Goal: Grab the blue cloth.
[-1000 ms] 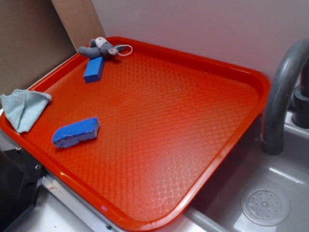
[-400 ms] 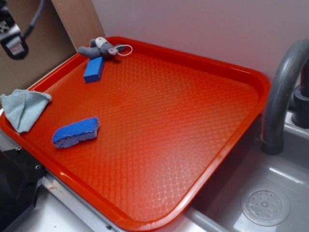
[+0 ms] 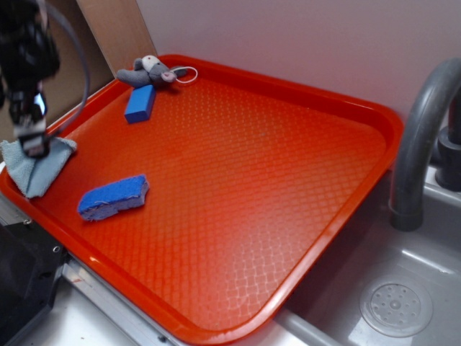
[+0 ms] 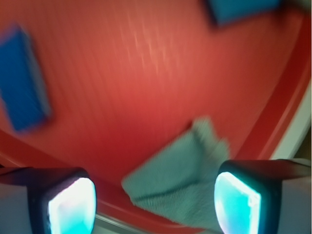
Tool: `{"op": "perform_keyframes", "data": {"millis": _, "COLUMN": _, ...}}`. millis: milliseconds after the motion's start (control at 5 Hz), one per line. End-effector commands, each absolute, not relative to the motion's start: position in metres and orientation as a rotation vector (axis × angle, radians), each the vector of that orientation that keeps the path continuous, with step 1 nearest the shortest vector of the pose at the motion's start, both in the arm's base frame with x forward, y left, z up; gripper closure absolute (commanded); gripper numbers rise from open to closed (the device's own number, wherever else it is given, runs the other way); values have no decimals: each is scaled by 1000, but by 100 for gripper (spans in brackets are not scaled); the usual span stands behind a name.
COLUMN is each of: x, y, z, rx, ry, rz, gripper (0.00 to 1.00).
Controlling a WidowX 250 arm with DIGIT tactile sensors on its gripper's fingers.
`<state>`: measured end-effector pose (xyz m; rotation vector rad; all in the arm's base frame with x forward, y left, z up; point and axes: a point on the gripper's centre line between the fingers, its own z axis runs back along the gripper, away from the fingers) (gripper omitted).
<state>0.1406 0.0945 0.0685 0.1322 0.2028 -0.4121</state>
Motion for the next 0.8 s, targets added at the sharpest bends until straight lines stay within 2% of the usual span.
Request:
{"op": "perform_keyframes", "data": {"millis": 0, "x": 118, "y": 120, "z": 29, "rx": 210, "ry": 167, "rz": -382, "gripper": 0}}
{"op": "perform_keyframes", "data": {"millis": 200, "x": 119, "y": 120, "z": 23, "rx": 197, "ry": 213, "rz": -373, "gripper": 0}}
{"op": "perform_keyframes", "data": {"millis": 400, "x": 128, "y": 122, "z": 18, "rx": 299, "ry": 263, "rz": -399, "gripper": 0}}
{"op": "perform_keyframes", "data": {"millis": 600, "x": 131, "y": 125, "z": 16, "rx": 297, "ry": 284, "rz": -374, "gripper": 0}}
